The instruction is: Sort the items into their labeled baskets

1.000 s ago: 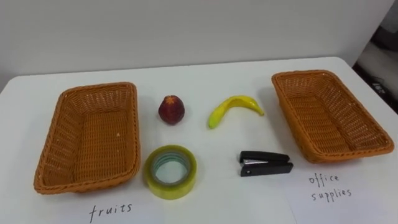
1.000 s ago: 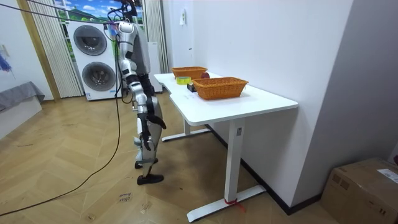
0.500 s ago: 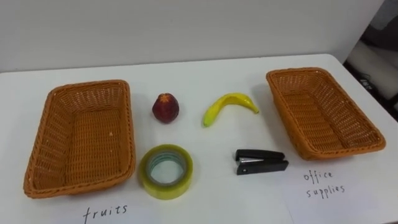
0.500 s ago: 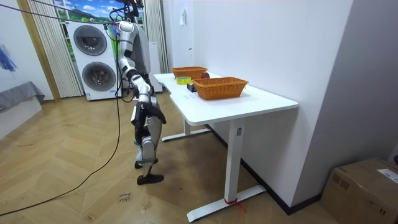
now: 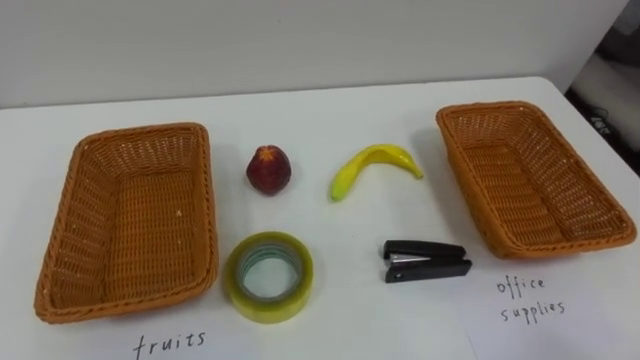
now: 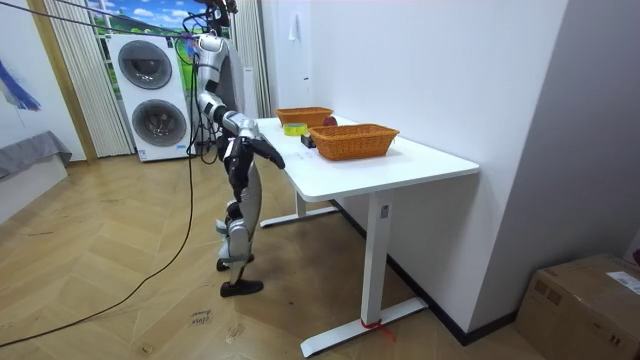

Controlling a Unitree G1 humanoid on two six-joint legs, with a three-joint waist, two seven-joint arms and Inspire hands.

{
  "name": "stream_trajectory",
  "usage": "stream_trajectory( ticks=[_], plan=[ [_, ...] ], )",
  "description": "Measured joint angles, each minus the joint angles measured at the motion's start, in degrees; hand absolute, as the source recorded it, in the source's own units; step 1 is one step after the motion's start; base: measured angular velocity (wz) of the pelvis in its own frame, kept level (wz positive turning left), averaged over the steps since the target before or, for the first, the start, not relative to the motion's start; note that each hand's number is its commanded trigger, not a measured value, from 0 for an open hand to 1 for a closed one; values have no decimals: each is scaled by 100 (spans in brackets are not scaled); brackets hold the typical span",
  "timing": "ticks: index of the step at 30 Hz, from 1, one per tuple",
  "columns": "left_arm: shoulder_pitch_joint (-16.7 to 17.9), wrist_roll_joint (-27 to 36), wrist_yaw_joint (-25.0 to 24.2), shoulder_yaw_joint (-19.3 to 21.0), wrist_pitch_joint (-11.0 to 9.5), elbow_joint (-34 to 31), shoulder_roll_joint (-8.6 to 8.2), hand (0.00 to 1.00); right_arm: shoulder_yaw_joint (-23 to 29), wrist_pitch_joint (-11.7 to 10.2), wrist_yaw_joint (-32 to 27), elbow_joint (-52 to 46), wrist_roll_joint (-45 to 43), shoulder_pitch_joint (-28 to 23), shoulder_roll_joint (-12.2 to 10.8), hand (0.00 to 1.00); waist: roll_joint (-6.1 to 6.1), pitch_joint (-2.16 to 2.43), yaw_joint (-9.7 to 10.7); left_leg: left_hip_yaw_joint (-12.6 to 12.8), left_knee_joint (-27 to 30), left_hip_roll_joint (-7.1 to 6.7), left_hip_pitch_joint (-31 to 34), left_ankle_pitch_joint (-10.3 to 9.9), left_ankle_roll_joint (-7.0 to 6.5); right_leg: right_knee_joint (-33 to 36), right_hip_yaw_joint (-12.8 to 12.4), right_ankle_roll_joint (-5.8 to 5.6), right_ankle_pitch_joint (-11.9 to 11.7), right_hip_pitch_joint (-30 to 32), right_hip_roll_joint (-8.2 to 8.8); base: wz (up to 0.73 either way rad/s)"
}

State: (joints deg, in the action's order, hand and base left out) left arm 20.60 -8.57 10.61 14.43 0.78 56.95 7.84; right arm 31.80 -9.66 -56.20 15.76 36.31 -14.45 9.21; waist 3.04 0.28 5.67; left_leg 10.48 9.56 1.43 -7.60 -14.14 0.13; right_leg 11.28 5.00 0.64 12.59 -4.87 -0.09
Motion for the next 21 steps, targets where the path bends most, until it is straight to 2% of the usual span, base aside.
stream_trajectory(
  ticks=[3,7,11,15,18,21],
  plan=[
    [-8,-5,0,-2,-49,-4,11,0,-5,-59,-70,-481,-153,15,5,0,-10,-10,-36,23,3,1,15,0,0,51,-31,-2,2,83,2,-8],
    [-18,-69,5,-2,-97,-1,42,0,-7,-108,-104,-658,-544,63,73,0,1,-22,-105,31,3,-1,13,0,-1,44,-42,-2,2,99,3,-1],
    [-15,-119,33,-17,-97,56,59,0,-31,-154,-268,-1261,-1375,132,92,0,-1,-26,-126,23,9,0,7,1,-3,38,-31,-4,9,99,4,0],
    [-108,-113,50,-138,-99,338,72,0,-146,-165,-422,-1829,-1835,170,283,0,13,-25,-150,11,16,-1,14,2,-4,42,-17,-3,8,99,7,0],
    [-112,-114,50,-139,-100,448,78,0,-148,-198,-410,-2153,-2293,175,330,0,22,-36,-156,10,21,0,21,2,-4,42,-20,-3,8,98,6,0],
    [-104,-144,50,-162,-100,498,79,0,-193,-215,-356,-2421,-2708,172,330,0,61,-21,-180,10,22,-1,88,2,-4,41,-7,-2,6,121,7,0]
  ],
)
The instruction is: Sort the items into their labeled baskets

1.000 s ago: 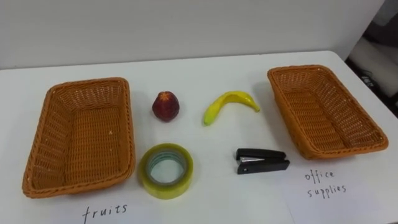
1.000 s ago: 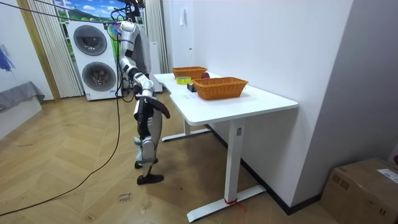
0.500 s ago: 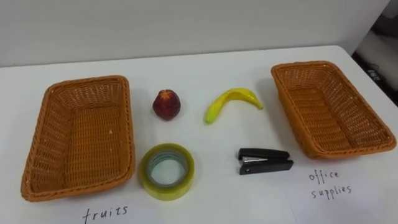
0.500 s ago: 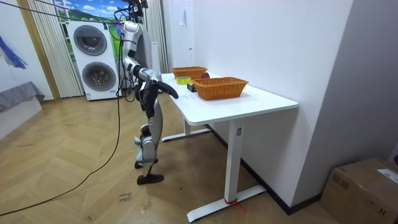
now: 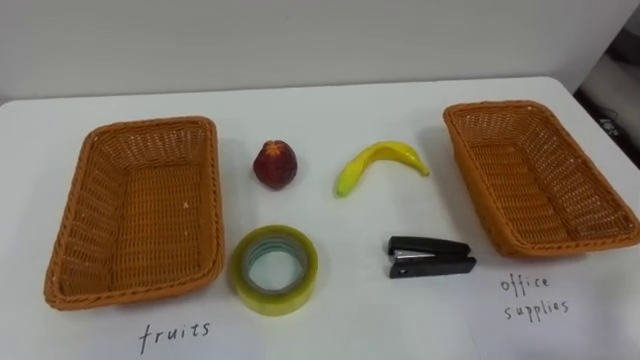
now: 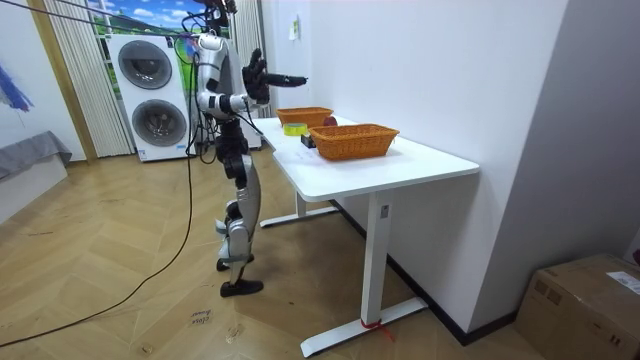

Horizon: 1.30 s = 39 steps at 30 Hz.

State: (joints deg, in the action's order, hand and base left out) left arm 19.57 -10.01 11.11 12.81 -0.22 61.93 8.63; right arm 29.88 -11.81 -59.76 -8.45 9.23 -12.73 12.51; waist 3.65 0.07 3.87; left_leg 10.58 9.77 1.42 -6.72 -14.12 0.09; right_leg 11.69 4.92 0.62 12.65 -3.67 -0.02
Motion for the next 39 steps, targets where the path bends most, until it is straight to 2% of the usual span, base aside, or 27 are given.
stream_trajectory(
  ticks=[5,12,20,23,30,32,38,39],
  plan=[
    [-11,-197,0,-112,0,-10,5,0,-186,-20,202,-659,-368,18,29,0,10,4,-99,-35,-1,4,18,1,0,42,35,3,-2,51,0,2],
    [-21,-197,-85,-394,38,0,16,0,-522,7,653,-796,-575,178,82,0,102,-10,-140,-115,0,9,27,1,0,94,120,3,-2,49,6,6],
    [-6,-203,-197,-423,74,-1,51,0,-747,134,1203,-818,-1416,220,114,0,167,-18,-141,-116,106,4,87,1,0,88,79,6,1,58,13,0],
    [-8,-204,-228,-431,68,-1,99,0,-876,143,1423,-819,-1453,223,130,0,135,-1,-176,-117,131,5,106,1,0,72,67,10,-2,52,11,0],
    [2,-200,-477,-475,58,-6,126,0,-939,155,2166,-818,-1857,327,156,0,80,-7,-268,-142,159,5,103,0,-1,81,127,17,-8,32,20,3],
    [4,-202,-561,-504,56,-7,125,0,-1095,185,2382,-818,-1860,393,264,0,43,-10,-268,-146,160,7,100,1,-1,81,137,17,-8,18,20,0],
    [-4,-203,-790,-451,35,-2,165,0,-1115,191,2994,-819,-1862,397,414,0,83,-9,-273,-182,155,5,69,1,0,61,189,17,-7,-32,28,3],
    [-10,-203,-798,-451,26,-3,165,0,-1126,191,3110,-819,-1865,397,463,0,96,-20,-289,-181,152,4,66,1,0,61,187,17,-7,-33,29,0]
  ],
)
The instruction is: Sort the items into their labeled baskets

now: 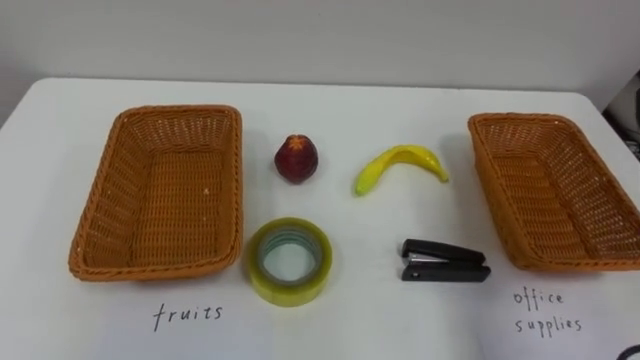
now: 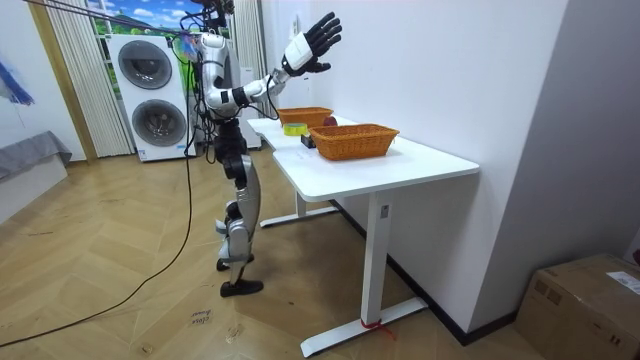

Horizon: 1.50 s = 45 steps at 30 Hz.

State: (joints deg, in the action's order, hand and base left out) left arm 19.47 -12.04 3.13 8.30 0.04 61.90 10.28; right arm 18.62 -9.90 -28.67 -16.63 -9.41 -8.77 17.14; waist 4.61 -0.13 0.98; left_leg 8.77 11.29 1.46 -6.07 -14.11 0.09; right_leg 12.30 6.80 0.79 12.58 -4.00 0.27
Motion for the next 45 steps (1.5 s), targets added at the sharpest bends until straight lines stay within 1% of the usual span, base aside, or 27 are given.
stream_trajectory(
  ticks=[2,3,4,5,9,12,14,15,16,18,19,20,22,23,27,29,34,36,38,41,45],
  plan=[
    [-31,0,-8,3,-4,-1,12,0,-67,2,190,0,-2,0,83,0,33,-23,5,0,2,0,2,0,0,0,-3,0,0,3,2,0],
    [-50,0,-8,2,-3,0,20,0,-99,7,263,1,-8,-1,111,0,3,-29,8,0,3,1,3,0,0,-2,-4,0,0,3,2,0],
    [-91,0,-8,1,0,1,37,0,-177,27,423,1,-25,-5,153,0,15,-46,7,2,5,3,6,0,0,-7,-10,1,-1,5,-1,0],
    [-130,-3,-5,-1,2,0,50,0,-233,83,587,1,-50,-14,154,0,39,-34,4,2,6,3,3,0,0,-21,-13,5,-3,-3,-2,0],
    [-172,-5,5,-4,9,-3,60,0,-471,243,1070,13,-71,-46,154,0,55,-26,-1,3,5,2,-25,0,0,-17,-10,6,-5,-35,0,0],
    [-172,-75,4,-4,48,-2,63,0,-553,281,1367,22,-94,-73,154,0,49,-23,6,4,5,9,-30,0,0,-19,-14,9,-7,-32,-6,0],
    [-174,-227,-3,2,65,-2,63,0,-595,341,1560,53,-225,-99,154,0,65,-11,1,9,5,13,-53,0,0,-17,-24,13,-10,-50,-11,0],
    [-175,-245,-7,2,79,-3,63,0,-614,370,1634,70,-263,-105,154,0,47,-18,0,10,6,13,-62,0,0,-18,-25,13,-10,-60,-12,0],
    [-188,-304,-12,11,89,-1,62,0,-621,387,1793,114,-359,-136,154,0,69,0,-7,11,6,14,-72,0,0,-17,-24,13,-10,-71,-12,0],
    [-195,-387,-11,47,89,-1,63,0,-623,408,2051,249,-463,-138,153,0,53,-1,-7,16,8,17,-68,0,0,-13,-26,15,-11,-86,-14,0],
    [-199,-389,-8,46,89,0,63,0,-629,466,2205,310,-472,-139,151,0,71,11,-10,26,8,19,-70,0,0,8,-31,16,-11,-85,-14,0],
    [-200,-388,-8,46,89,7,63,0,-640,505,2333,364,-518,-140,148,0,71,9,-12,30,7,20,-56,0,0,23,-32,16,-11,-87,-13,0],
    [-200,-387,-4,46,89,12,64,0,-645,509,2507,447,-645,-140,148,0,79,14,-14,32,11,21,-55,0,0,26,-32,17,-12,-90,-12,0],
    [-199,-387,-5,46,89,13,64,0,-649,522,2619,468,-677,-141,148,0,74,9,-28,32,13,21,-55,0,0,26,-32,19,-13,-89,-12,0],
    [-243,-391,-15,55,90,12,72,0,-665,610,2893,469,-792,-141,148,0,87,8,-70,34,24,23,-53,-1,0,19,-33,20,-13,-83,-13,0],
    [-320,-391,-58,50,93,11,96,0,-709,635,3082,508,-818,-141,148,0,92,7,-123,32,32,23,-47,-1,0,22,-30,23,-16,-97,-13,0],
    [-374,-393,-142,38,102,11,167,0,-924,767,3517,518,-875,-140,148,0,87,6,-146,23,32,23,-39,-1,0,22,-20,24,-17,-102,-12,0],
    [-371,-392,-141,37,164,11,175,0,-1052,893,3710,516,-927,-140,149,0,89,6,-141,23,32,23,-38,-1,1,20,-22,24,-17,-105,-14,0],
    [-379,-392,-142,38,207,11,176,0,-1087,939,3890,515,-970,-140,149,0,87,5,-145,23,32,23,-35,-1,0,21,-22,24,-17,-103,-13,0],
    [-375,-389,-138,36,231,11,184,0,-1091,996,4071,505,-1035,-140,149,0,82,3,-156,19,18,24,-38,-1,1,23,-26,24,-17,-98,-15,0],
    [-380,-390,-135,35,231,1,184,0,-1091,1004,4328,436,-1117,-140,151,0,68,4,-156,11,-2,26,-39,-1,1,23,-30,25,-18,-92,-19,0]
  ],
)
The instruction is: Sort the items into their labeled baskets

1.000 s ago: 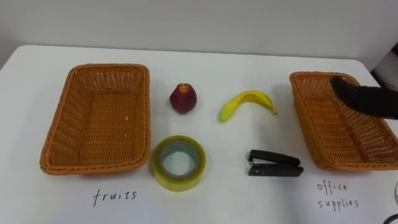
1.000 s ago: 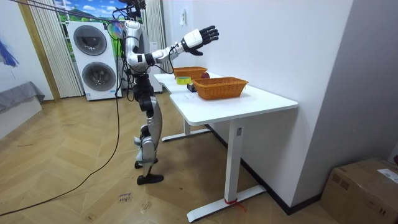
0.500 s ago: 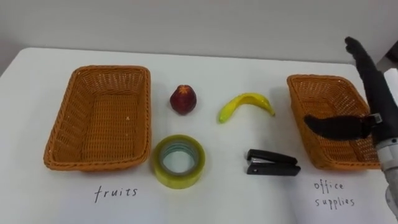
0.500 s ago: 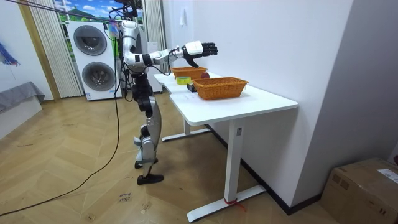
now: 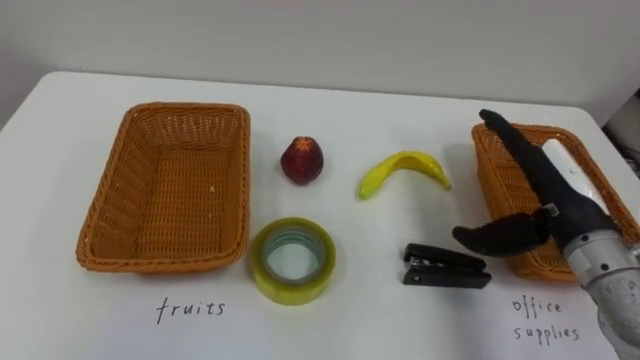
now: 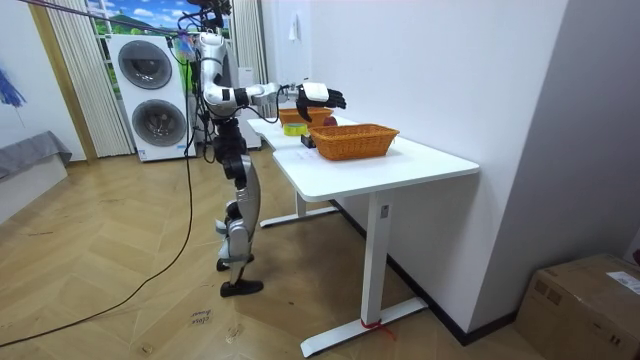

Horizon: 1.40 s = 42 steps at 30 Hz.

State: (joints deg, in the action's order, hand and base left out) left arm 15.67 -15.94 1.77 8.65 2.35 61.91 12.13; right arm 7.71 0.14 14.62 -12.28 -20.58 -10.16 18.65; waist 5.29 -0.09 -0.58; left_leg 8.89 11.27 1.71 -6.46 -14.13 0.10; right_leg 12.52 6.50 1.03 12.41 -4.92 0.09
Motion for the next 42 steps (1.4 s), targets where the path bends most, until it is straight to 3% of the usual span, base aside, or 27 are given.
stream_trajectory(
  ticks=[18,42],
  plan=[
    [-38,-2,6,-108,-1,-56,3,0,-2,124,816,-233,-209,36,4,0,-7,-6,-136,3,-4,4,0,0,0,1,9,7,-8,5,-5,0],
    [-50,1,4,-114,-2,-48,3,0,-67,124,1136,-243,-220,136,4,0,9,-7,-185,7,13,11,-17,0,1,5,-7,14,-15,-8,-10,0]
  ],
)
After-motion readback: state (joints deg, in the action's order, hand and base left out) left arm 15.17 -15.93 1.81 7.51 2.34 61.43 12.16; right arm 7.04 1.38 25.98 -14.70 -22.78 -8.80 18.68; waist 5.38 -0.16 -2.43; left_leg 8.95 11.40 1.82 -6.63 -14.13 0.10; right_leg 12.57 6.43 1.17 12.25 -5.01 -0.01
